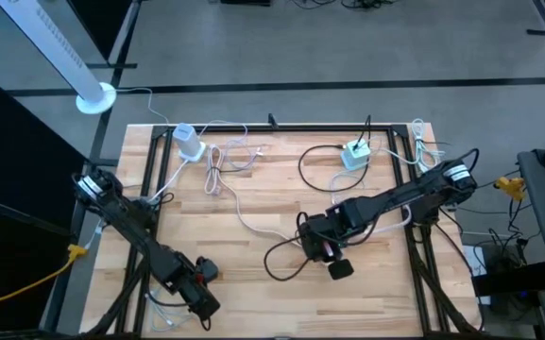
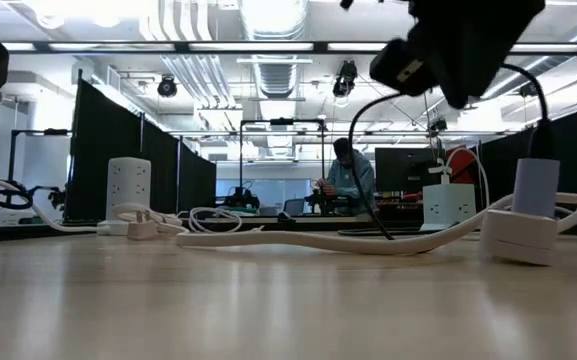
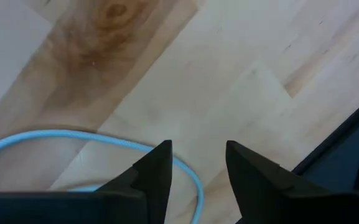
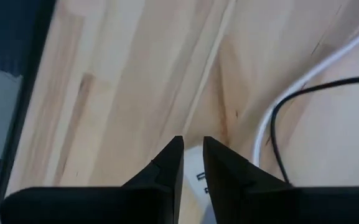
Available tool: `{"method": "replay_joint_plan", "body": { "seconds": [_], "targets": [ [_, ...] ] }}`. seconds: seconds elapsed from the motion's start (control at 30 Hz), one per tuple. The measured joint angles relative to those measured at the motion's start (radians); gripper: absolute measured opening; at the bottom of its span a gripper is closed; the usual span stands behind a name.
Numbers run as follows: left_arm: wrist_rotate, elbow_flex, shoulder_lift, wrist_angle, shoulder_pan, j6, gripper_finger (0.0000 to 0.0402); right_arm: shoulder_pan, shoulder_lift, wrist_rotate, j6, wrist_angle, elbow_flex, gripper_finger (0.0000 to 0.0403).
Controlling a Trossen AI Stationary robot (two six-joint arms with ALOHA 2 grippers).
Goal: Insert USB
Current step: Insert the light blue charger cable into the pink outlet extension
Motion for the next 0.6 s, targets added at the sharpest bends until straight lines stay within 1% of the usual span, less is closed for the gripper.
{"method": "replay_joint_plan", "body": {
  "seconds": [0.13,0.27,0.43,0.6],
  "targets": [
    [-0.003,0.000,0.000,-0.022,0.000,0.030,0.0126,0.002,-0.035,0.015,-0.010,-0.006,0.025,0.0053],
    [-0.004,0.000,-0.001,-0.020,0.000,0.059,0.0126,0.002,-0.094,0.017,-0.017,-0.009,0.026,0.0058],
    [-0.004,0.000,-0.001,-0.021,0.000,0.067,0.0151,0.019,-0.166,0.018,0.015,-0.032,0.026,0.0058],
    [-0.019,0.000,-0.001,-0.009,-0.003,0.062,0.0179,0.076,-0.220,0.016,0.036,-0.059,0.009,0.0051]
  ]
}}
